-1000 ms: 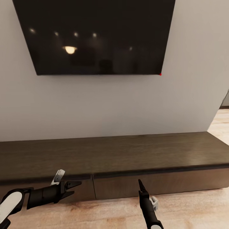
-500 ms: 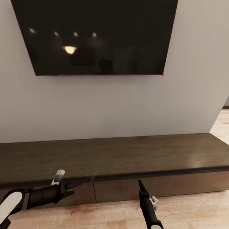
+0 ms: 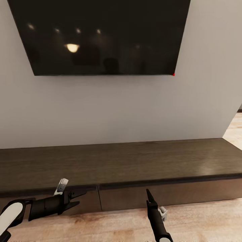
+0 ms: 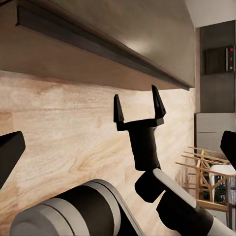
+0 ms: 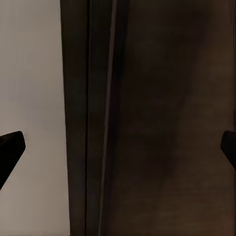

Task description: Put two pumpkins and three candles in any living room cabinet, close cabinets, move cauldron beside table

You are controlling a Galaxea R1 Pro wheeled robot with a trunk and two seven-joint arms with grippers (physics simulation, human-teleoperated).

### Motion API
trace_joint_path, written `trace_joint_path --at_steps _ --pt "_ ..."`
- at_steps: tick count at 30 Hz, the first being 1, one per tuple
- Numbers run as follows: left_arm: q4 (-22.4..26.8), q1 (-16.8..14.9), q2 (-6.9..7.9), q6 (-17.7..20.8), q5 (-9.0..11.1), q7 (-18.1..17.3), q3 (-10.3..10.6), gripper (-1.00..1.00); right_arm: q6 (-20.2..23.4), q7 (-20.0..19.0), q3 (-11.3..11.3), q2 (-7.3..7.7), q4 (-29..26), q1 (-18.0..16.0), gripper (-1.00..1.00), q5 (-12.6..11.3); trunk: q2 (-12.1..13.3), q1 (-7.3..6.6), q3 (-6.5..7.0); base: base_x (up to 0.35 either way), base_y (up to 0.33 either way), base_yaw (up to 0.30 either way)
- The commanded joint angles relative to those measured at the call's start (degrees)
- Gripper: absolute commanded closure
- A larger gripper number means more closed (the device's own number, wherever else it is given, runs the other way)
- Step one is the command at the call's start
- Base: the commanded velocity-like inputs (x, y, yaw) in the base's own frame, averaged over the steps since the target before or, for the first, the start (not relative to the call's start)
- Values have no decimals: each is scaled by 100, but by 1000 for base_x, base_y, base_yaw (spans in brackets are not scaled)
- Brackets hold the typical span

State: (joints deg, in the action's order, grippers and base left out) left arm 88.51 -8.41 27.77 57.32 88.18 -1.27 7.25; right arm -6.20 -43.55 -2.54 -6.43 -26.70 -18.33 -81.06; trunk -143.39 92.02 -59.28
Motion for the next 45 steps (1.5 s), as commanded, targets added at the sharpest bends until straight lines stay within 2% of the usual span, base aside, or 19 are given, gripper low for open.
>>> trace_joint_path --at_steps 1,5,11,19,45 --pt "0 -3 4 11 6 -13 5 -100 -39 -35 -27 2 1 -4 -100 -28 -4 1 -28 0 0 0" --pt "0 -3 7 14 71 -13 5 -100 -39 -261 -27 3 5 -4 -100 -32 -5 4 -50 0 0 0" --pt "6 3 9 16 126 -13 26 -100 -39 -379 -30 2 3 -4 -100 -27 -5 4 -50 0 0 0" --pt "8 6 3 16 150 -13 230 -100 -37 -563 -35 2 -6 -4 -100 3 -5 4 -50 0 0 0" --pt "0 6 9 13 226 -13 260 -100 -39 -536 -27 6 19 -4 -100 -32 -5 4 -50 68 0 0"
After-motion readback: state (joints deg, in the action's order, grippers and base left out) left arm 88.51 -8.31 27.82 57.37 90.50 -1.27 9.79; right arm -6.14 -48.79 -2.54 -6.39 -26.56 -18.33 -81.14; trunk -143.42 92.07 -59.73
